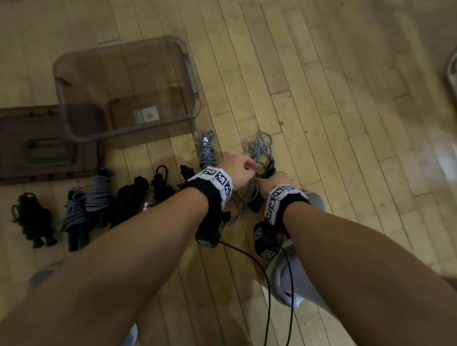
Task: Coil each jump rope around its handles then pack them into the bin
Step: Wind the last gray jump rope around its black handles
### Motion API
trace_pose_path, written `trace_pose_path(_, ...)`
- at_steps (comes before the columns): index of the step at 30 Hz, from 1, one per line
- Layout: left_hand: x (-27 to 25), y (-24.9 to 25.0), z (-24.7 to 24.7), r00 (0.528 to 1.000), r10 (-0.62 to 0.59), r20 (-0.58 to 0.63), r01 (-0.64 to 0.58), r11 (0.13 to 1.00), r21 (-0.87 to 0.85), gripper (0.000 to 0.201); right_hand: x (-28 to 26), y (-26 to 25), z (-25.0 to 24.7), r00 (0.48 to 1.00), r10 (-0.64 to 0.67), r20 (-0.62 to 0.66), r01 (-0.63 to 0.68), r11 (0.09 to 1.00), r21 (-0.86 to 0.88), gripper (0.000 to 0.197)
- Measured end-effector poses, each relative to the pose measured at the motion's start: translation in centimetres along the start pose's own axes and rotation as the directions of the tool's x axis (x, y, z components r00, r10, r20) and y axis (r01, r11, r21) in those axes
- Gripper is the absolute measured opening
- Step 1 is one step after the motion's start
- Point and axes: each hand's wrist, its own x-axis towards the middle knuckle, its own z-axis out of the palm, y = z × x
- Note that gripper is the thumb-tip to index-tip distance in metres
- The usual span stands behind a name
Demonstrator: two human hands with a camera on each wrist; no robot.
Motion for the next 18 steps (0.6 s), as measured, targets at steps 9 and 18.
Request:
trace_pose_path(9, -3.7, -1.2, -2.1, 0.985, -0.074, -0.157, 0.049, 0.987, -0.155, 0.022, -3.8, -1.3, -0.9, 0.981, -0.192, 0.035, 0.193, 0.981, -0.022, 0.025)
trace_pose_path(18, -11.5, 3.0, -10.2, 0.870, 0.037, -0.491, -0.148, 0.971, -0.189, 0.023, -13.8, -7.7, -5.4, 0.815, -0.578, -0.040, 0.574, 0.796, 0.193, 0.023)
